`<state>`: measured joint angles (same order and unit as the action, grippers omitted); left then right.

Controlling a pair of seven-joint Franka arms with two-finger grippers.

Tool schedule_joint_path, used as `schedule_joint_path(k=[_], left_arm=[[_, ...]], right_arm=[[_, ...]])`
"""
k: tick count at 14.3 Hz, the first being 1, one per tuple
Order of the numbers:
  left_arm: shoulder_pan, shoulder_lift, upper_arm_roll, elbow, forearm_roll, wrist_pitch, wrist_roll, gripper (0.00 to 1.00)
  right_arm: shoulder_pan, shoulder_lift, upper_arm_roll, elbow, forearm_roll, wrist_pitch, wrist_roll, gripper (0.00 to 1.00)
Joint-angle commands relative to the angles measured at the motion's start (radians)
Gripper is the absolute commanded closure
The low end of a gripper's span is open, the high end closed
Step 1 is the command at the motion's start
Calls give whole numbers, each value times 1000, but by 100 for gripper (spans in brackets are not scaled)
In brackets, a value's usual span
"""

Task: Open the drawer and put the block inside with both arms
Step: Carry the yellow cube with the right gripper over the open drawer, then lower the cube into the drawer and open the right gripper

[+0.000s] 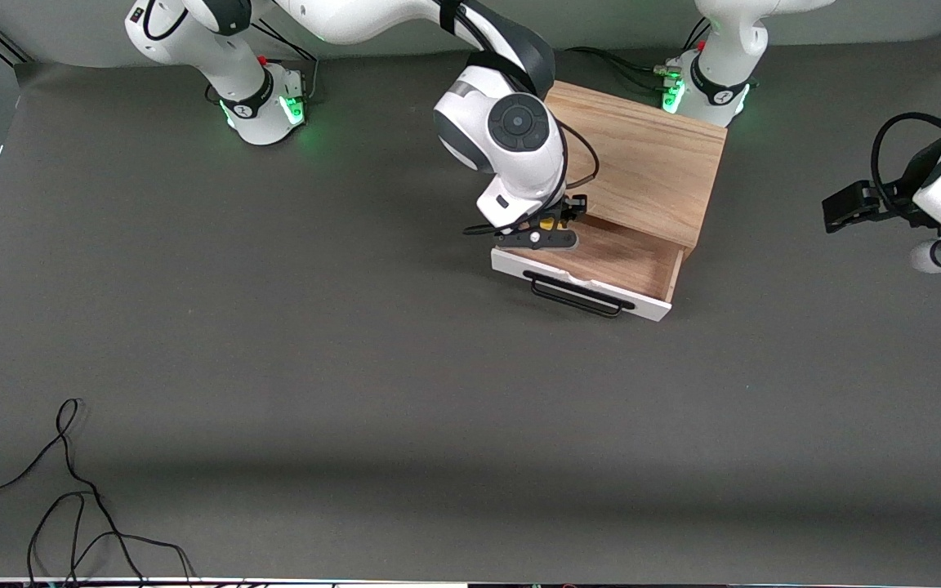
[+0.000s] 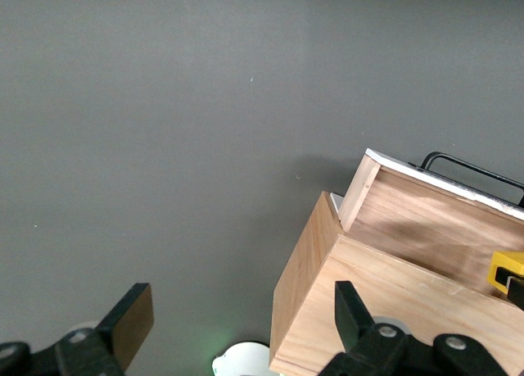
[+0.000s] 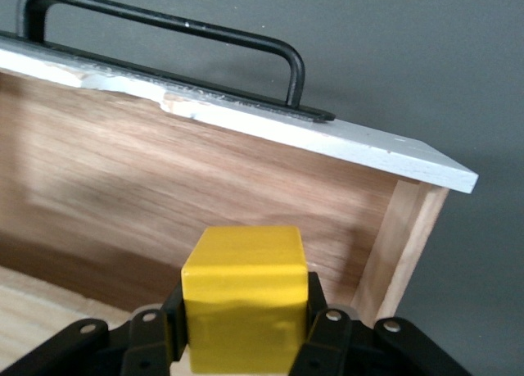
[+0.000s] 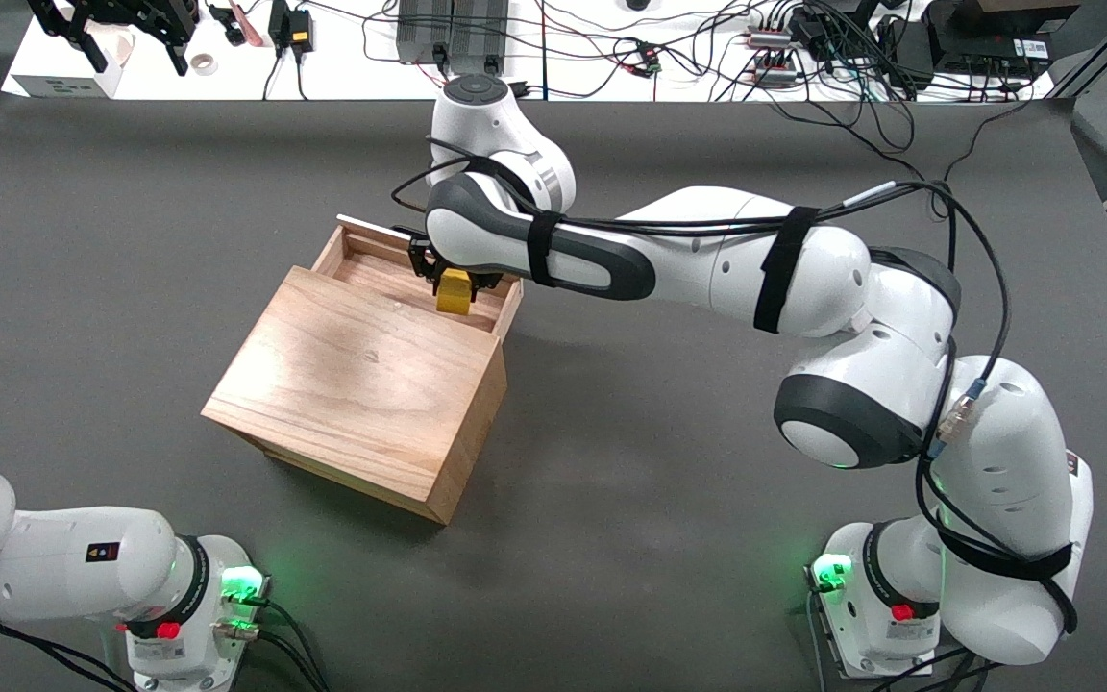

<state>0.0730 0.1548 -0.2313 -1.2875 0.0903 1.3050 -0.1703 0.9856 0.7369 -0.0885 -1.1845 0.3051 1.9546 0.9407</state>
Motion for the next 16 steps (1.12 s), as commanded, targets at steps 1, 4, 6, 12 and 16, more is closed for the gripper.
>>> schedule_joint_path(k=[1, 4, 6, 12, 16], left_arm=[[-16, -122, 26, -167, -12, 69, 22, 1], [-12, -176, 32, -245, -40, 115, 18, 1], [-19, -202, 37, -285, -40, 131, 15, 1], [-16, -179, 35, -274, -41, 123, -9, 1], [-21, -176, 33, -273, -38, 132, 3, 1]], right_arm=[[4, 36, -7, 34, 6, 42, 32, 90], [8, 68, -7, 36, 5, 95, 68, 86], [11, 75, -7, 34, -3, 101, 72, 82], [19, 76, -5, 40, -52, 106, 96, 0], [15, 26, -5, 46, -58, 92, 107, 0]])
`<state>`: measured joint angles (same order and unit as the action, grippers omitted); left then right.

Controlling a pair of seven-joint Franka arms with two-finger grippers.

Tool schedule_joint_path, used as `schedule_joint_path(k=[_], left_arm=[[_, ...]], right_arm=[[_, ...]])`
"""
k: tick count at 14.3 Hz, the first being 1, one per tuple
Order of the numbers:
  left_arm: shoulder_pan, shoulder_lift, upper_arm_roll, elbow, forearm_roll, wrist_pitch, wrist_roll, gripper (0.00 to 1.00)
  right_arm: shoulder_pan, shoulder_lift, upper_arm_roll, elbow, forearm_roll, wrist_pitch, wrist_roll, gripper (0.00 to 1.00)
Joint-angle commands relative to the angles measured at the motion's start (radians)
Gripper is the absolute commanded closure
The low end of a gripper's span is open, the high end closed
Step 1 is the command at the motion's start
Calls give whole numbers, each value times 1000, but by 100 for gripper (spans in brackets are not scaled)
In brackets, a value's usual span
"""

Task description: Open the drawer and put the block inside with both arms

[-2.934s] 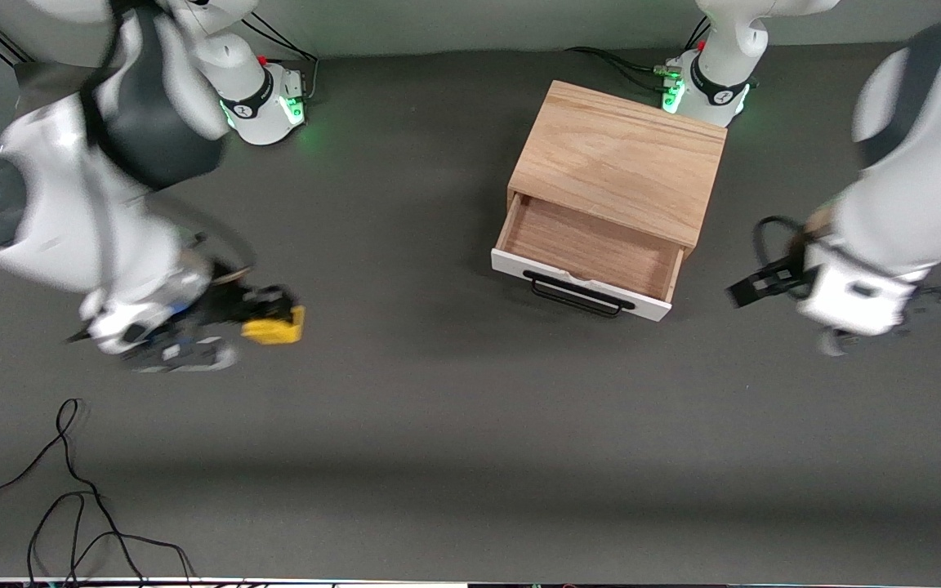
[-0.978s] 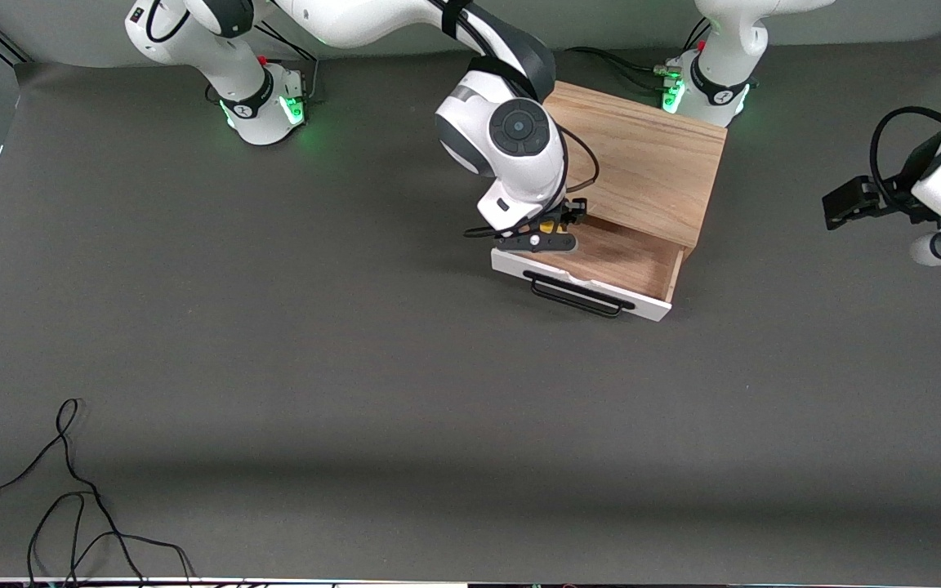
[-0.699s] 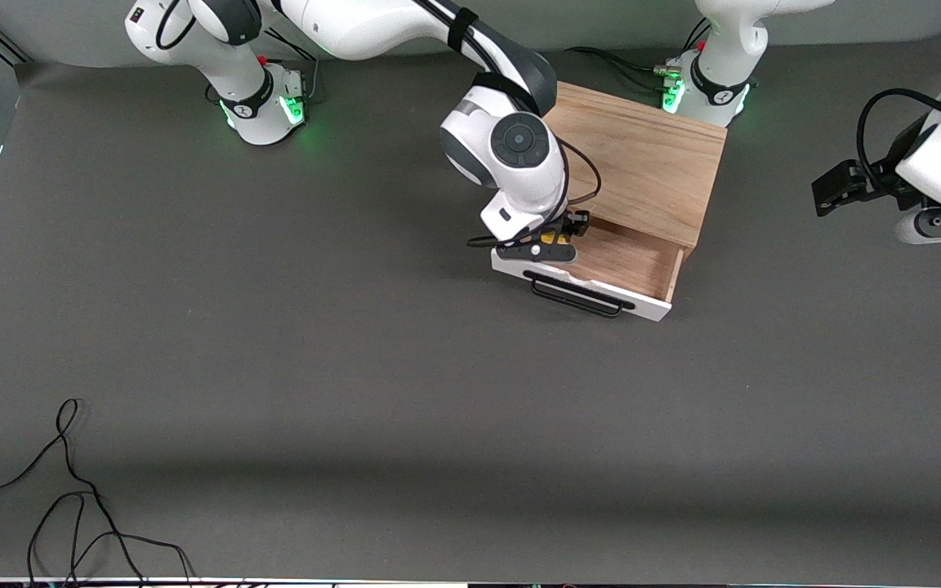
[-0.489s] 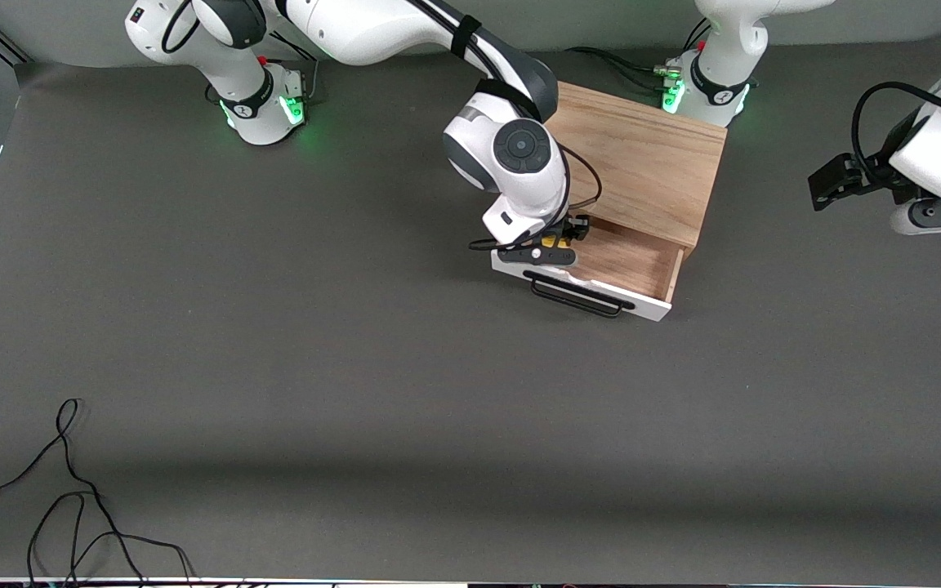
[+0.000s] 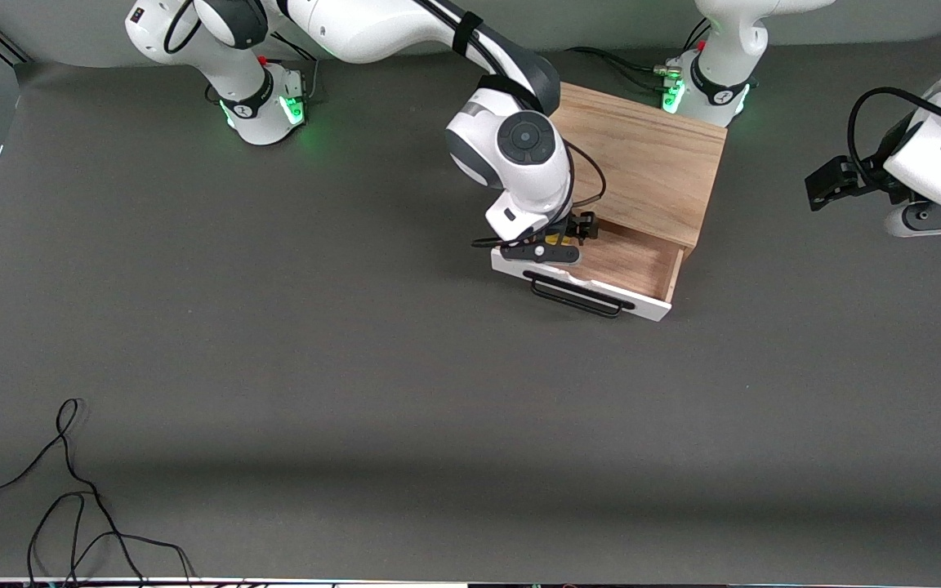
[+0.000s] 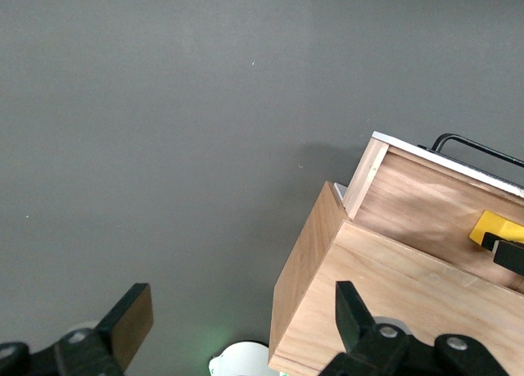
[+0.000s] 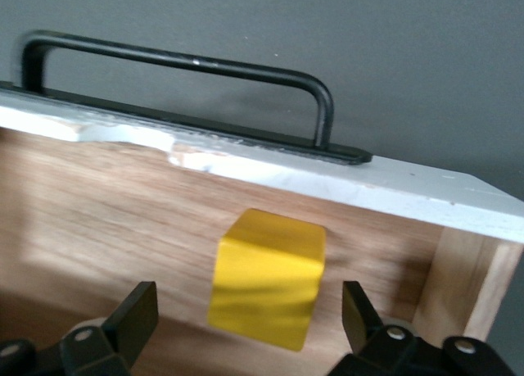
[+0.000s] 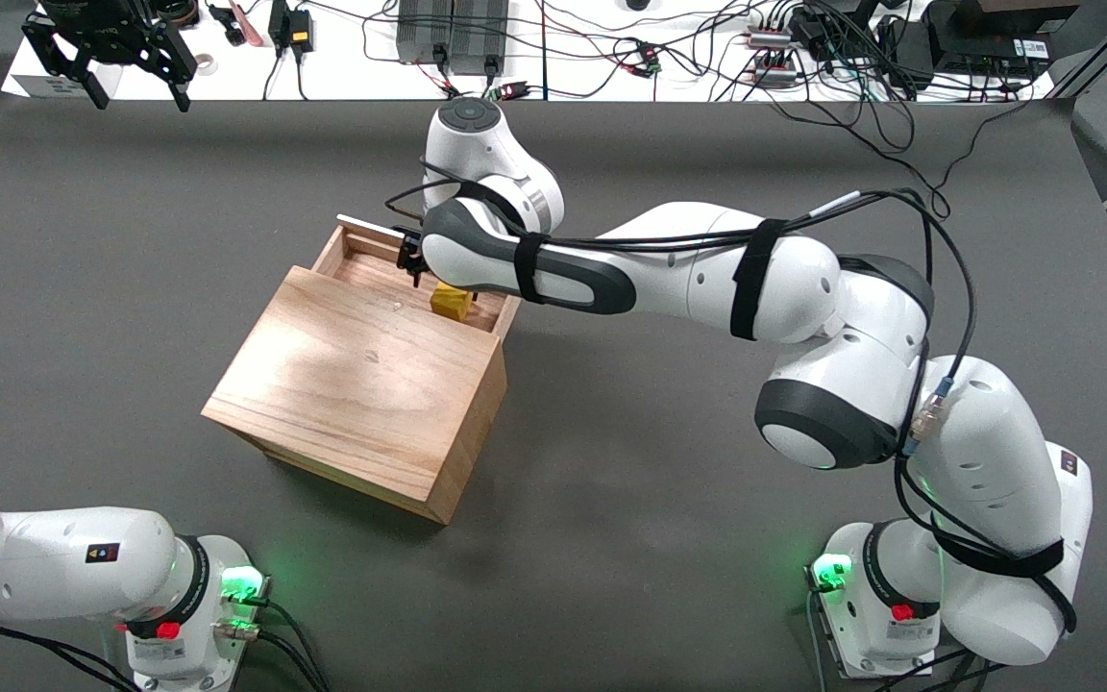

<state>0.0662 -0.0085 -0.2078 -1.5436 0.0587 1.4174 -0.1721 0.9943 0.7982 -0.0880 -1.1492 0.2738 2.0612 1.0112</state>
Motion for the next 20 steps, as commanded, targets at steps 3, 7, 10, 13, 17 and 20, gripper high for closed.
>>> schedule_joint_path(k=[3, 7, 10, 13, 17, 20], left_arm=[[-14, -11, 10, -15, -7, 23, 5, 1], [-14, -5, 10, -6, -7, 23, 5, 1], [-16, -4, 10, 0, -7, 21, 5, 1], [-13, -4, 10, -1, -7, 20, 5, 1], [-11, -4, 10, -3, -7, 15, 5, 1], [-11, -4, 10, -3, -7, 21, 5, 1]], right_arm=[[-9, -141, -22, -3, -53, -61, 29, 0], [-133, -313, -26, -78, -114, -186, 7, 0], [-290, -442, -21, -133, -108, -246, -73, 0], [-484, -546, -27, -156, -65, -387, -345, 0], [-681, -718, -27, -317, -128, -441, -564, 0], [-804, -803, -13, -412, -174, -437, -678, 0]])
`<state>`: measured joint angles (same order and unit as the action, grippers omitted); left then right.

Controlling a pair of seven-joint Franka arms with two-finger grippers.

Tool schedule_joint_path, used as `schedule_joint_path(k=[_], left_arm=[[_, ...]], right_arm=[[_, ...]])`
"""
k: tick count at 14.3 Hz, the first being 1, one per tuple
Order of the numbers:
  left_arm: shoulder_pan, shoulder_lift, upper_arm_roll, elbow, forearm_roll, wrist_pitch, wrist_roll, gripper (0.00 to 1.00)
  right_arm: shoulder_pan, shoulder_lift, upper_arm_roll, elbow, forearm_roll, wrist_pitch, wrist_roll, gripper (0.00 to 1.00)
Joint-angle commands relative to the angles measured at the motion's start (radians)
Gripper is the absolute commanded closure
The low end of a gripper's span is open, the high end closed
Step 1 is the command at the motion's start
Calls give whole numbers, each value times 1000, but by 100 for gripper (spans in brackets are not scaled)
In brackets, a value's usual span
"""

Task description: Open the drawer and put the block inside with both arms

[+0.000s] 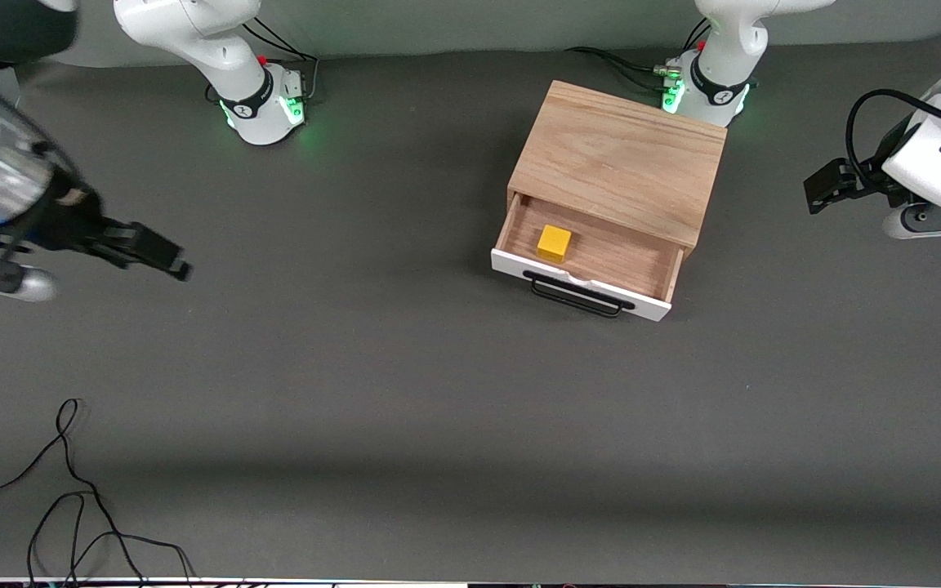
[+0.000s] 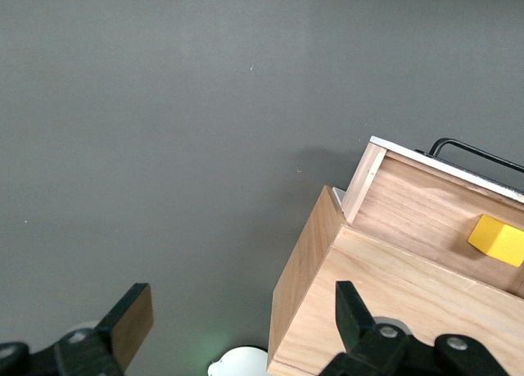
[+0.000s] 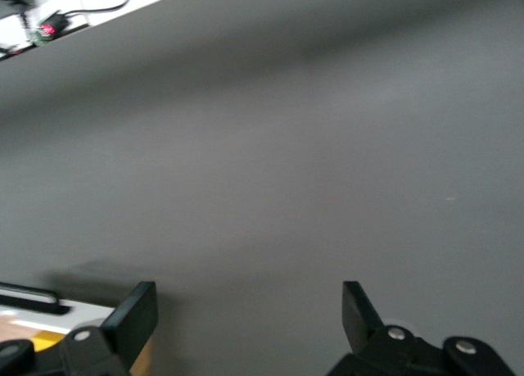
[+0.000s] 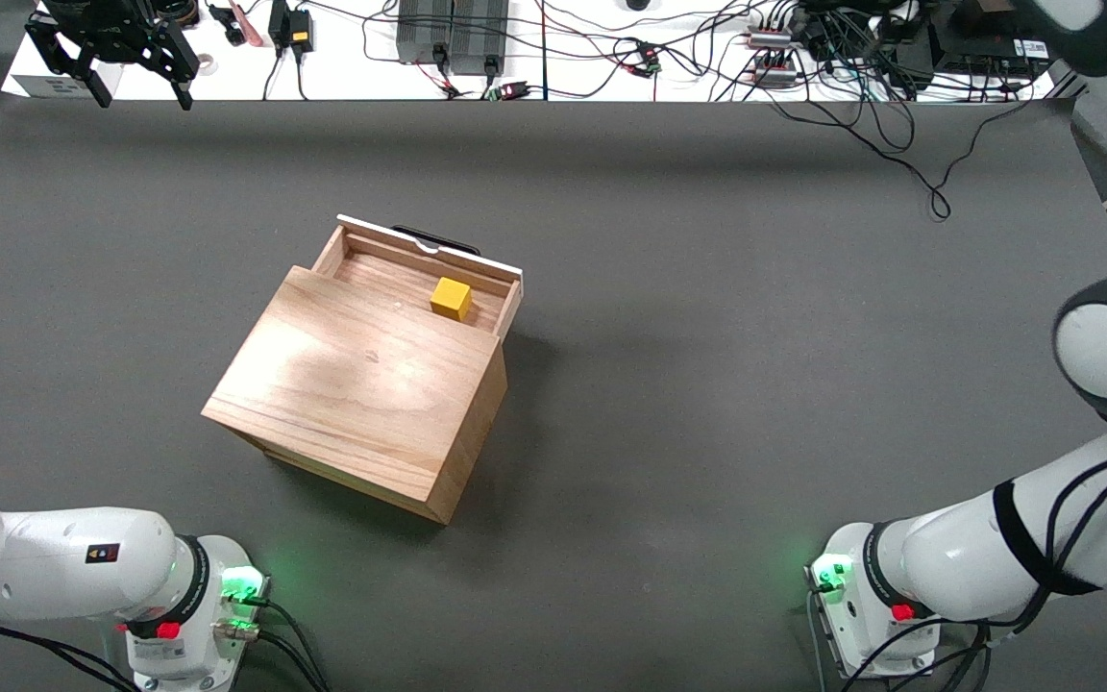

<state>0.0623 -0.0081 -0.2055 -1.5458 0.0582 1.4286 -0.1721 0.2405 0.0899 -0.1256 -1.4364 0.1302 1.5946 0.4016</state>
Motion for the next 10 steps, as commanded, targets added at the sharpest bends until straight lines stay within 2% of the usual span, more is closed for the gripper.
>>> schedule_joint_path(k=[1, 2, 5, 10], left_arm=[[-6, -4, 8, 0, -8, 12, 5, 1], [-6, -4, 8, 0, -8, 12, 5, 1], [-3, -4, 8, 0, -8, 12, 5, 1], [-3, -4, 8, 0, -9, 12, 5, 1]], right_arm=[[-67, -110, 24, -148, -58, 31, -91, 0], [-93, -116, 37, -162, -84, 34, -113, 0], [-173, -113, 119, -191, -90, 63, -139, 0], [-178, -84, 124, -193, -92, 82, -178, 0]])
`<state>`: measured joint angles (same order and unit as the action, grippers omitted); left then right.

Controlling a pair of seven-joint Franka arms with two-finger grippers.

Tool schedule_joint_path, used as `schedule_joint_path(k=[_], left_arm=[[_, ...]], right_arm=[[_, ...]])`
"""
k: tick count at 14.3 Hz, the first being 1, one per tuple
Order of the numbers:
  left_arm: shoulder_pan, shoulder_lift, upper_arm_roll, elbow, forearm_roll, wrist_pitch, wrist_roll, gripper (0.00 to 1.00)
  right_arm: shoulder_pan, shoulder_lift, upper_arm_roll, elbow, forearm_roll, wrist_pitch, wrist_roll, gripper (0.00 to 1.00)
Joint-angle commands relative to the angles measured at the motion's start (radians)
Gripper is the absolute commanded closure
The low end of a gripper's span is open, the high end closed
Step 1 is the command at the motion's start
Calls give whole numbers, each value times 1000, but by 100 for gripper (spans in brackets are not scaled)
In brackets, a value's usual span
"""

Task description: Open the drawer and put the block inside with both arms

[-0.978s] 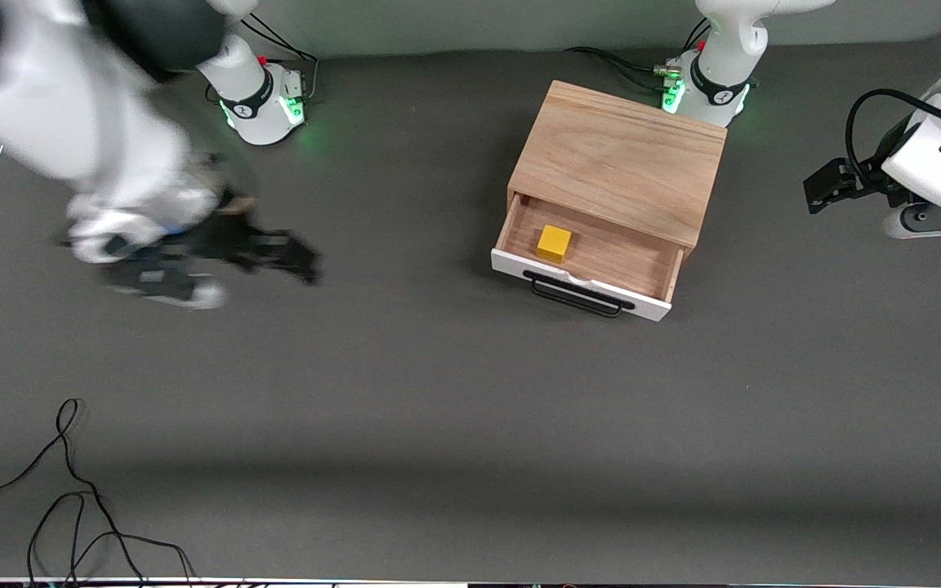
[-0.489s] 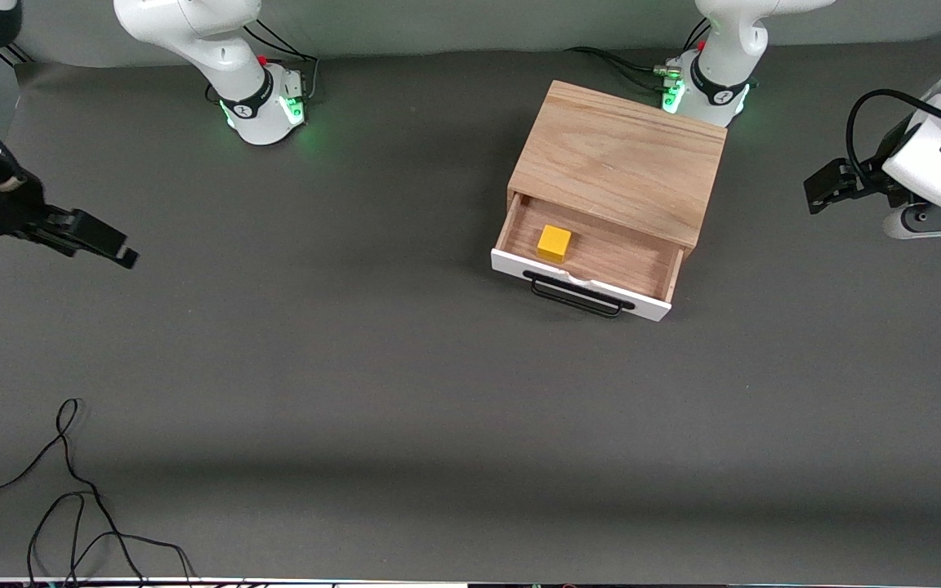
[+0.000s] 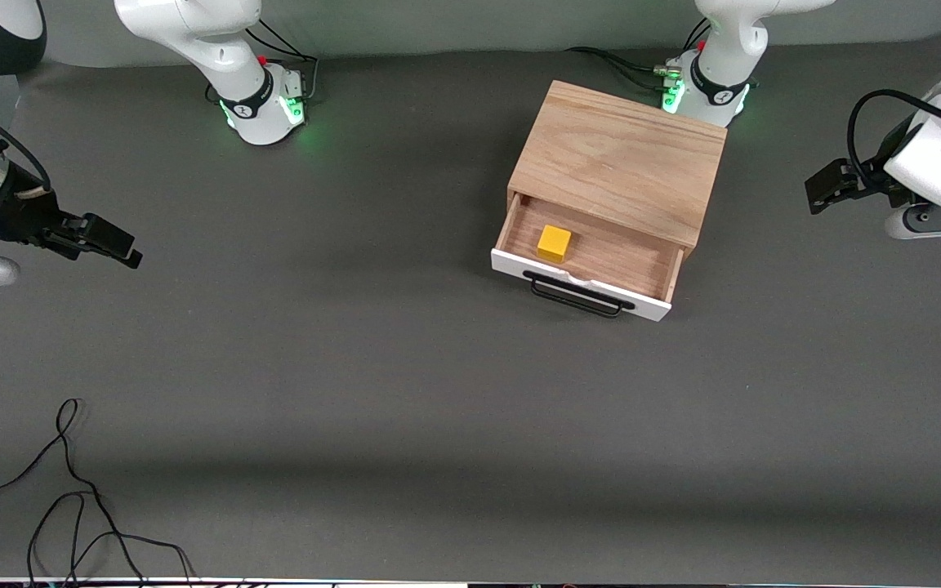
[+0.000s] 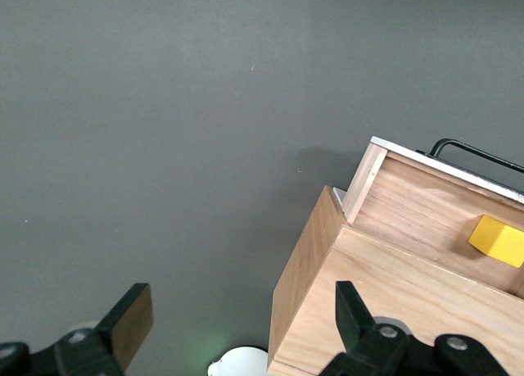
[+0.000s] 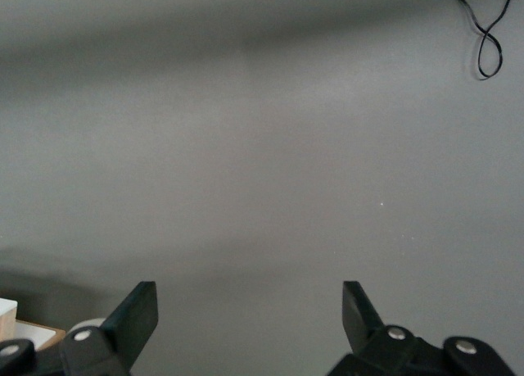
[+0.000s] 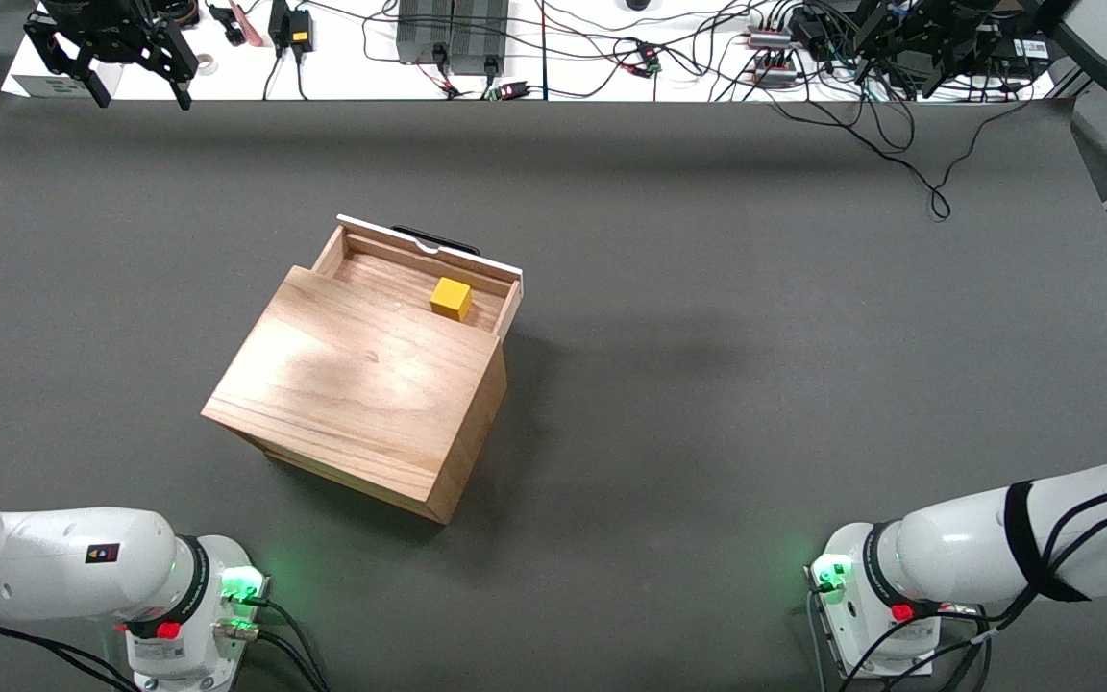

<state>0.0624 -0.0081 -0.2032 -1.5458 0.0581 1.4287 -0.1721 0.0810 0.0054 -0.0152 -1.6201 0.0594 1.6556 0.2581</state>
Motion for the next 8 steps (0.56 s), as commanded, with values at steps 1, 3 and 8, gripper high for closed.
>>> schedule_joint_path(k=[1, 3, 8], left_arm=[[-4, -1, 5, 6, -11, 13, 5, 1], [-9, -1, 5, 4, -11, 12, -7, 1], [0, -1, 7, 9, -11, -1, 8, 1]], right_arm=[[-17, 11, 14, -4, -36, 23, -36, 0], [-17, 13, 33, -6, -61, 18, -42, 0], [-17, 13, 34, -4, -61, 12, -40, 0]])
